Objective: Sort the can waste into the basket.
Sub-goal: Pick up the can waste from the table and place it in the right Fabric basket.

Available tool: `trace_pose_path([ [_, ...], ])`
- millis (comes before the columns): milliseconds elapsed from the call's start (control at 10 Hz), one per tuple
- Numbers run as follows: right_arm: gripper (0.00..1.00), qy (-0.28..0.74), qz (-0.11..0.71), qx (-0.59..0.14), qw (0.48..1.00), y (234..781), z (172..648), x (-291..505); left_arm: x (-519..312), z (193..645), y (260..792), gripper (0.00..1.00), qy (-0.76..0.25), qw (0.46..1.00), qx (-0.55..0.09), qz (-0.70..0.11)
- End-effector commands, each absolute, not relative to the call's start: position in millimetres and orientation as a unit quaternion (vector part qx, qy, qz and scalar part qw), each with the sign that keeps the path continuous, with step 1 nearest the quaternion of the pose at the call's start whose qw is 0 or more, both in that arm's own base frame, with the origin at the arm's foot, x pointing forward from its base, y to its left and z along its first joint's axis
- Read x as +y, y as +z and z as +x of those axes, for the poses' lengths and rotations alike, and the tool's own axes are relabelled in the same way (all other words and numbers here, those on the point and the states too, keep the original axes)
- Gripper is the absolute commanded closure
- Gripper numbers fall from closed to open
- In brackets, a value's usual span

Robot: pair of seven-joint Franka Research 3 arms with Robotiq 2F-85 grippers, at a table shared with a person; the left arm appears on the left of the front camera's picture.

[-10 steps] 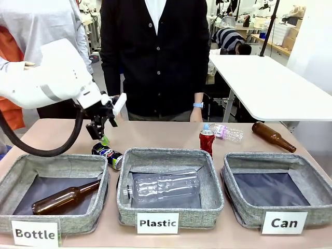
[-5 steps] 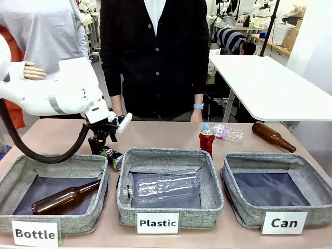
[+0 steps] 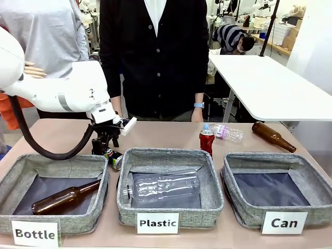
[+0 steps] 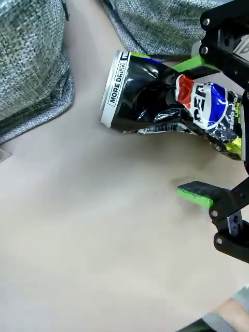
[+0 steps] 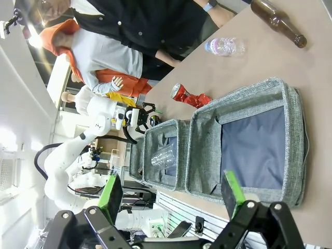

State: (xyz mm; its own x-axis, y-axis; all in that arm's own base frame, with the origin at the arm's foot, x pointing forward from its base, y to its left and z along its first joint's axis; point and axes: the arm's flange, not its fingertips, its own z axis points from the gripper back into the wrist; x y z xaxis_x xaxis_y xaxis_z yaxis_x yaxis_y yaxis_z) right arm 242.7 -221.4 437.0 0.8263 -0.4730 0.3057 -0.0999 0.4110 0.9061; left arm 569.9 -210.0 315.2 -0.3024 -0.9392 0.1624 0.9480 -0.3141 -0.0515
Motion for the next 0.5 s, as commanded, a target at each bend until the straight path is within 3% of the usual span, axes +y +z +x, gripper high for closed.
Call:
trace_pose_path([
  [0,0.0,-0.11,0.535,-0.286,0.788,437.5,245.3,-222.4,-215.1,578.0,315.6,0.0,-0.802,0.591,-0.012,-0.086],
  [300,0.0,-0.11,0.535,-0.286,0.788,437.5,245.3,-222.4,-214.6,577.5,313.7,0.0,-0.804,0.589,-0.006,-0.084],
  [400,0.0,-0.11,0.535,-0.286,0.788,437.5,245.3,-222.4,-215.0,576.5,313.8,0.6,-0.806,0.587,0.001,-0.073],
])
